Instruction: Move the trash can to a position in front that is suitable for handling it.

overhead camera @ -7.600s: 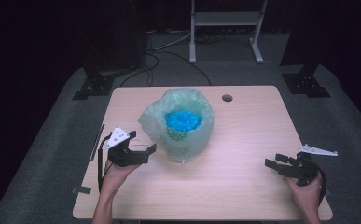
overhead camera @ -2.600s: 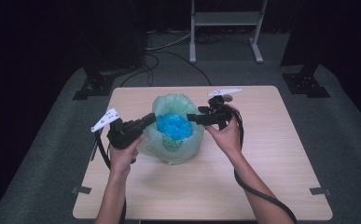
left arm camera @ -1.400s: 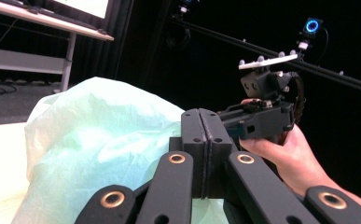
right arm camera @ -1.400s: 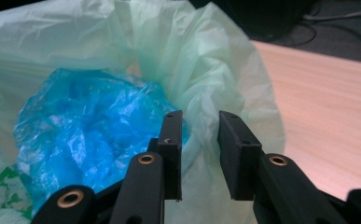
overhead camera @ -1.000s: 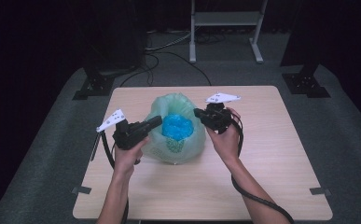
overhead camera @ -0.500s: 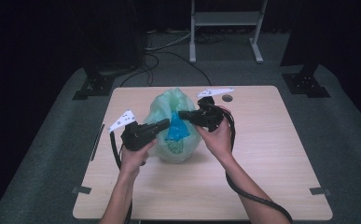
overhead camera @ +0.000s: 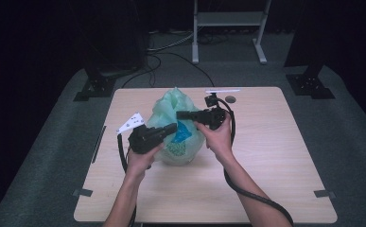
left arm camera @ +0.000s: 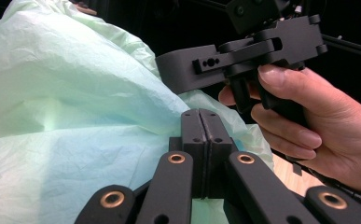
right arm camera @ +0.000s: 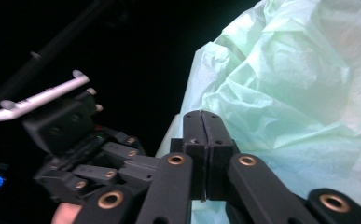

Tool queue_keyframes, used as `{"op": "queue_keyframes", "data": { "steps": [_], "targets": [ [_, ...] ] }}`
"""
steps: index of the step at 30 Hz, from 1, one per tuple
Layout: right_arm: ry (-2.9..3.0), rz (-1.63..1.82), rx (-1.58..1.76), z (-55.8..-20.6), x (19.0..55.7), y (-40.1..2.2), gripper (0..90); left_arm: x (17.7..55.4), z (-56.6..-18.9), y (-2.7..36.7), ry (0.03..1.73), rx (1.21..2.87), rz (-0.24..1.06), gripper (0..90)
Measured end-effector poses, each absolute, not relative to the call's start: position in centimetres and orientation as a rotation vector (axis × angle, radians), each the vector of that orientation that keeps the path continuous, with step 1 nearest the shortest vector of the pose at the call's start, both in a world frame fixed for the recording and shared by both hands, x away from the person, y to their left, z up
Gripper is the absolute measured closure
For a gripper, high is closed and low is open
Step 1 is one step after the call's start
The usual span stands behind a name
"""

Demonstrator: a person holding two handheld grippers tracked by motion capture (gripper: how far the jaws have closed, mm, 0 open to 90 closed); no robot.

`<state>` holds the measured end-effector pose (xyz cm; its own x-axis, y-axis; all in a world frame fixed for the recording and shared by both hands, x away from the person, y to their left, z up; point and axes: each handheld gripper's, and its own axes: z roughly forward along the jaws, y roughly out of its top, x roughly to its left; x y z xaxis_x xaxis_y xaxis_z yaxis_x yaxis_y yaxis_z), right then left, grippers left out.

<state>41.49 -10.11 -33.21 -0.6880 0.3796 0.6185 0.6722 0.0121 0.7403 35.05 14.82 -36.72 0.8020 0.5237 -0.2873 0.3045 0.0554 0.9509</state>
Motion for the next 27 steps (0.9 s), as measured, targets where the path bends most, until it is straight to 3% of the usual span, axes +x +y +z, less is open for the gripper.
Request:
{"op": "queue_keyframes", "data": {
  "steps": [7, 11, 15, 19, 22, 27],
  "targets": [
    [-1.950, -1.727, -1.082, -33.9, 42.1, -10.4, 70.6, 35.1, -36.8, 14.6, 0.676, 1.552, 0.185, 89.8],
    [-1.999, -1.695, -1.091, -33.9, 42.0, -9.9, 66.5, 35.0, -36.8, 14.4, 0.674, 1.563, 0.188, 89.8],
    [-2.110, -1.649, -1.129, -33.6, 41.9, -9.1, 73.8, 34.9, -36.8, 14.1, 0.665, 1.581, 0.197, 89.9],
    [-2.168, -1.625, -1.181, -33.5, 42.0, -8.7, 89.6, 34.9, -36.8, 14.2, 0.661, 1.577, 0.194, 89.3],
    [-2.194, -1.625, -1.207, -33.5, 42.2, -8.7, 90.0, 34.9, -36.7, 14.5, 0.660, 1.568, 0.186, 86.1],
    [-2.190, -1.629, -1.223, -33.6, 42.3, -9.2, 90.0, 35.0, -36.1, 15.6, 0.686, 1.515, 0.180, 65.8]
  ]
}}
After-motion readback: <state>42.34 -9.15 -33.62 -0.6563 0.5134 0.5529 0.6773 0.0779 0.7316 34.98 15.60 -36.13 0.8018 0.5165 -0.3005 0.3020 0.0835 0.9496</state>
